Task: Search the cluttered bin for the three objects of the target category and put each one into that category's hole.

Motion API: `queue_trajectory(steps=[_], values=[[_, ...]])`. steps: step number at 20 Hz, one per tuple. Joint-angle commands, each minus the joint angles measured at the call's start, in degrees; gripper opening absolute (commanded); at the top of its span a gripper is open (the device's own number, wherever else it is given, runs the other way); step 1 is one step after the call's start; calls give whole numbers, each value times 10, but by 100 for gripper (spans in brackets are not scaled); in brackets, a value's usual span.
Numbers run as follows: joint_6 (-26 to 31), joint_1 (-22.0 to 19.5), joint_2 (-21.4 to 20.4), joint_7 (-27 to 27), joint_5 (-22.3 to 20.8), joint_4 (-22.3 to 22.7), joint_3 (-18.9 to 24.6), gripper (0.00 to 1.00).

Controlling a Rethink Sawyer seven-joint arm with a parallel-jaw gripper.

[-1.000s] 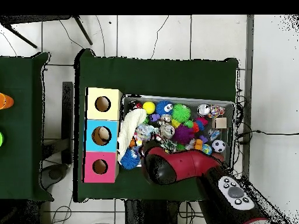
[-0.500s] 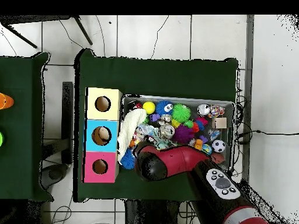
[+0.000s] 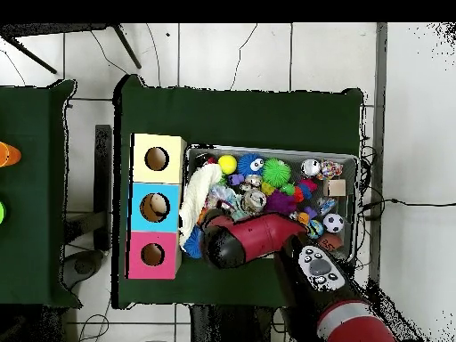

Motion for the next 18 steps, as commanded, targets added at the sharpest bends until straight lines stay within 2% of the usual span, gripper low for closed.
queue_trajectory(steps=[1, 3, 5, 10, 13, 18], values=[[9, 34, 22, 29, -70, -93, -43, 100], [-5, 52, 19, 21, -97, -110, -57, 100], [12, 67, 25, 22, -111, -123, -76, 100], [56, 92, 46, 43, -116, -141, -117, 100], [39, 118, 75, 60, -135, -164, -155, 100], [30, 133, 102, 88, -121, -176, -197, 100]])
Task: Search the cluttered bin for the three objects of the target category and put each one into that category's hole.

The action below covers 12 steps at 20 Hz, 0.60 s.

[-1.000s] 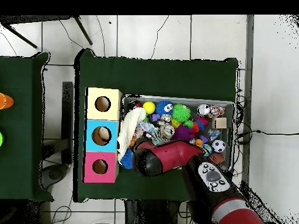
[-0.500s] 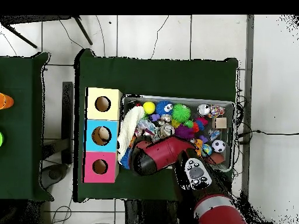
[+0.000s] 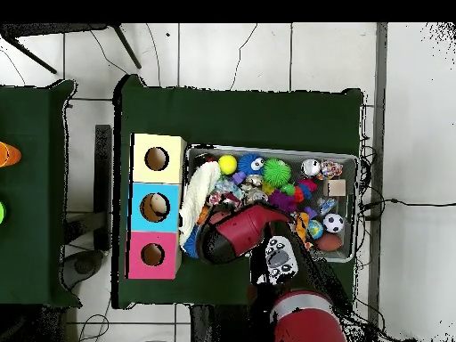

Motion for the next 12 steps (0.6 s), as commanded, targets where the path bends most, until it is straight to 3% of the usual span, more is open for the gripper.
queue_trajectory(steps=[1, 8, 12], values=[[30, 15, 80, 98, -30, -88, -83, 100], [26, 41, 113, 102, -22, -112, -120, 100], [69, 32, 124, 93, 4, -106, -121, 100]])
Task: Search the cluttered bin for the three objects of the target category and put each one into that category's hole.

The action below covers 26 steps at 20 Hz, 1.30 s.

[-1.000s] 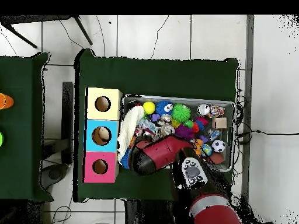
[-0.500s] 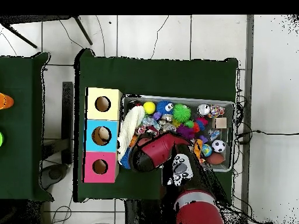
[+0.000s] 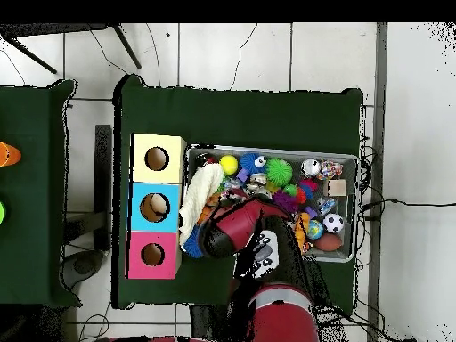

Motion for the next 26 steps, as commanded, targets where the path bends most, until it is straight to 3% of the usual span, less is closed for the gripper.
queue_trajectory(steps=[1, 16, 19, 26], values=[[91, -30, 89, 85, 10, -45, -40, 100], [80, 10, 115, 128, 37, -68, -151, 100], [81, 13, 112, 88, 18, -68, -156, 100], [74, 22, 117, 92, 18, -69, -185, 100]])
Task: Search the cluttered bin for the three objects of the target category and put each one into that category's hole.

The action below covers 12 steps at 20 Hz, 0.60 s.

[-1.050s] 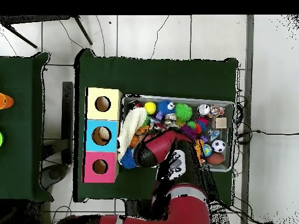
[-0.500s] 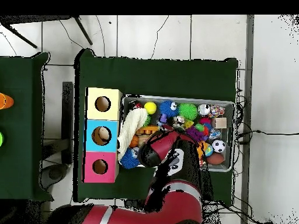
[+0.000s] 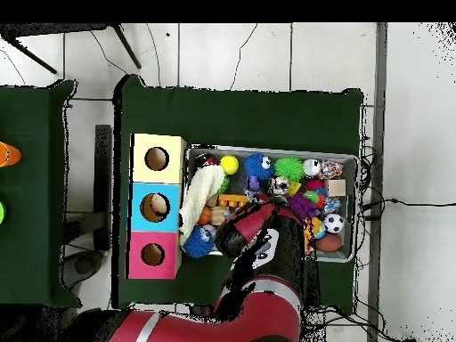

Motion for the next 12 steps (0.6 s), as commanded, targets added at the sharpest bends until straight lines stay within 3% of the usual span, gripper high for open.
queue_trajectory(steps=[1, 9, 12], values=[[75, -17, 41, 97, -7, -19, -65, 100], [54, 12, 67, 115, 3, -43, -81, 100], [16, -15, 40, 90, 5, -28, -34, 100]])
